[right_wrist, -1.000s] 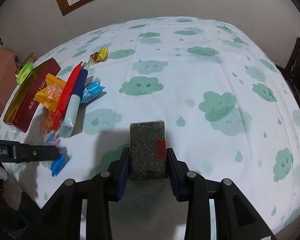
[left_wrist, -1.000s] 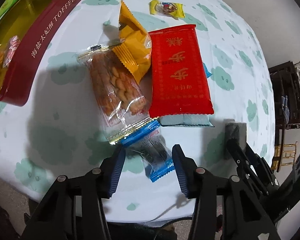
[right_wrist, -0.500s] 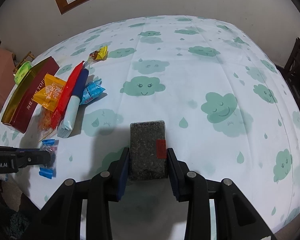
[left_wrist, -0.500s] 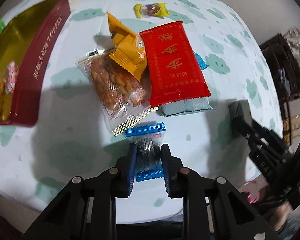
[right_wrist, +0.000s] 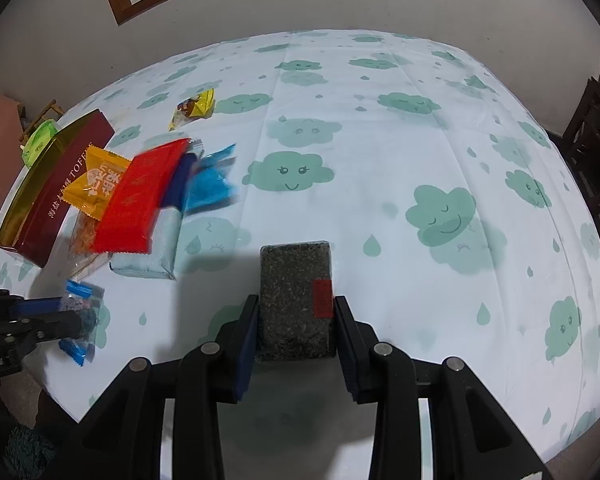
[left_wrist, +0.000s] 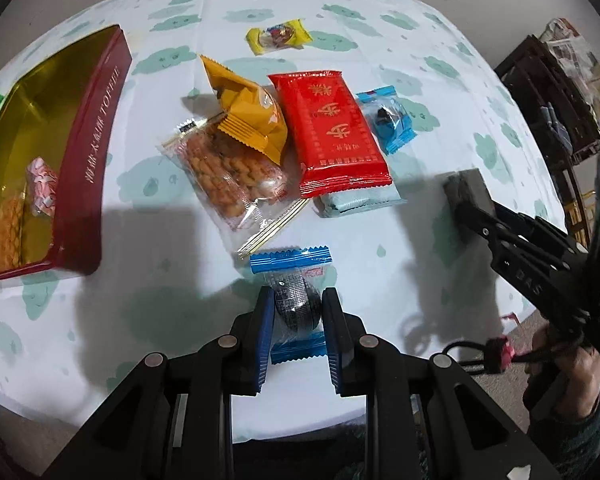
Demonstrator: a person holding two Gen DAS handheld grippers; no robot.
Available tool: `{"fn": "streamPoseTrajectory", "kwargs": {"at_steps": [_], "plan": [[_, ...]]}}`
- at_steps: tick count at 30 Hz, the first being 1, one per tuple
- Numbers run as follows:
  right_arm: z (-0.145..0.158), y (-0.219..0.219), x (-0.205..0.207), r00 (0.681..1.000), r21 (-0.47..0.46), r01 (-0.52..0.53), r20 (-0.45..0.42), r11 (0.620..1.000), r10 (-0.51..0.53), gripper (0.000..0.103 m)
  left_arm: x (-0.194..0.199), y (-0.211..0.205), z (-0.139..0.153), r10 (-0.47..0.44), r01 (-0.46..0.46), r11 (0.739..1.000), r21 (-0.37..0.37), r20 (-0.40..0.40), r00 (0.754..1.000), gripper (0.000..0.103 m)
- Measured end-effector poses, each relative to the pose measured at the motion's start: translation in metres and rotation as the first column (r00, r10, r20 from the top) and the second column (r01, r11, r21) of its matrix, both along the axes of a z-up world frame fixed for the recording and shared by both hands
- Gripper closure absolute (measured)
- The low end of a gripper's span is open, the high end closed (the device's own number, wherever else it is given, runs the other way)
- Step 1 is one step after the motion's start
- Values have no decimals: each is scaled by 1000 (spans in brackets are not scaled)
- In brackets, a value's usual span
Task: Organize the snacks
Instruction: 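Carry the candy packet into the red tin and open the left gripper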
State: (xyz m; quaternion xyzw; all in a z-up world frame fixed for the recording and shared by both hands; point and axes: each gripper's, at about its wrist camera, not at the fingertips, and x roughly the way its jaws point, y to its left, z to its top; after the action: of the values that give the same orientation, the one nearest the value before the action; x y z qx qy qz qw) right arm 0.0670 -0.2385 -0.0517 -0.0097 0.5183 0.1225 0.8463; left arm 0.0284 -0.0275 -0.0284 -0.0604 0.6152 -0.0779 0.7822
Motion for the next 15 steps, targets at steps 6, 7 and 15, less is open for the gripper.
{"fn": "streamPoseTrajectory", "kwargs": {"at_steps": [6, 7, 15], "plan": [[0, 2, 1, 1000, -7, 18, 7, 1000, -18, 67, -7, 10, 9, -19, 19, 1000, 2, 31, 999, 82], [0, 3, 1, 1000, -11, 21, 9, 1000, -21, 67, -8, 12, 12, -21, 21, 1000, 4, 42, 999, 82], [0, 6, 2, 999, -21, 39, 15, 999, -39, 67, -3, 39, 35, 11, -14, 1000, 22, 124, 992, 82]]}}
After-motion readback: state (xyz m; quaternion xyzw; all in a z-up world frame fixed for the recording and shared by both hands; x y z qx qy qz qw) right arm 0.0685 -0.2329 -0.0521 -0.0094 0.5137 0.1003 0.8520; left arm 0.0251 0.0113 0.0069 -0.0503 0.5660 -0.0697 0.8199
